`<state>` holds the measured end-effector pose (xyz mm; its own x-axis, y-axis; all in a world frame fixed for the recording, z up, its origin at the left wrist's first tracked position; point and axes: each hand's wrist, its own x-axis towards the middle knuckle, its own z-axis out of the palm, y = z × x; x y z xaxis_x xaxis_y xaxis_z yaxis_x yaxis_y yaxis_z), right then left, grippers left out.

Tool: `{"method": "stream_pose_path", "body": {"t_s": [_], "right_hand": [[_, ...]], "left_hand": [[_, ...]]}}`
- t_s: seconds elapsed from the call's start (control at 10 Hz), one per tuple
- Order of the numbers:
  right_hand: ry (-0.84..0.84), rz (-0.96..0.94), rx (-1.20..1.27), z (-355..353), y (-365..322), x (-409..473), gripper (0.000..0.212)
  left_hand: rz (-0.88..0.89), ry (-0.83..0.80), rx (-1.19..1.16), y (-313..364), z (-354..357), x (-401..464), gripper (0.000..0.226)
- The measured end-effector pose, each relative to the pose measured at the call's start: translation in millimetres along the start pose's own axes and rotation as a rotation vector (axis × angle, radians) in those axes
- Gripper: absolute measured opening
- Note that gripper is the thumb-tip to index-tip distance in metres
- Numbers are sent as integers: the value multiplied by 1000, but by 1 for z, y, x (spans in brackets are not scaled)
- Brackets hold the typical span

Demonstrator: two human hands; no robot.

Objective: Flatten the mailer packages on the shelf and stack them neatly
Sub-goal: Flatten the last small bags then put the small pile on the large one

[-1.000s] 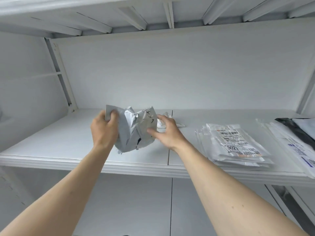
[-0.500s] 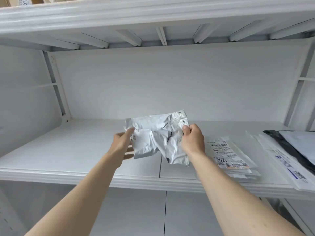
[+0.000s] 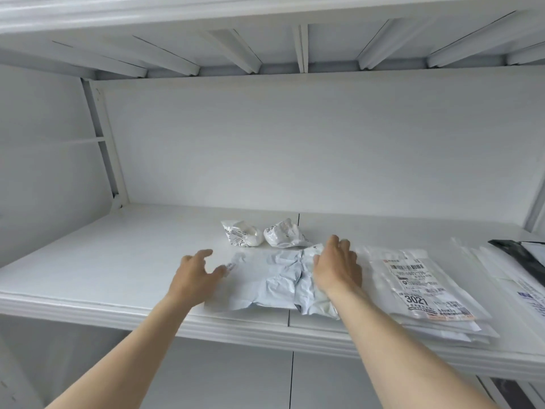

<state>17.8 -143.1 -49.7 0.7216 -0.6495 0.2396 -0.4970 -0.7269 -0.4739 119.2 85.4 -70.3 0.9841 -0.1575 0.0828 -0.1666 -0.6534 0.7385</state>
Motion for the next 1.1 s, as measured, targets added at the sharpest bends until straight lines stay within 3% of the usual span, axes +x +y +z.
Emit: {"method": "stream_pose_path", "body": {"t_s": [0.1,0.2,0.5,1.1], "right_hand": [[2,-185,-70,16,-18,-2,48],[-158,-279,-149,34,-28,-6,57],[-364,-284,-274,74,-5,-6,53],[-409,-271,-294,79,-3,-6,53]], "left_hand": [[234,129,175,21,17,1,44],[404,27,336,38,47,-6,48],[291,-195,586,22,93,10,54],[235,-265,680,21,96,12,55]]}}
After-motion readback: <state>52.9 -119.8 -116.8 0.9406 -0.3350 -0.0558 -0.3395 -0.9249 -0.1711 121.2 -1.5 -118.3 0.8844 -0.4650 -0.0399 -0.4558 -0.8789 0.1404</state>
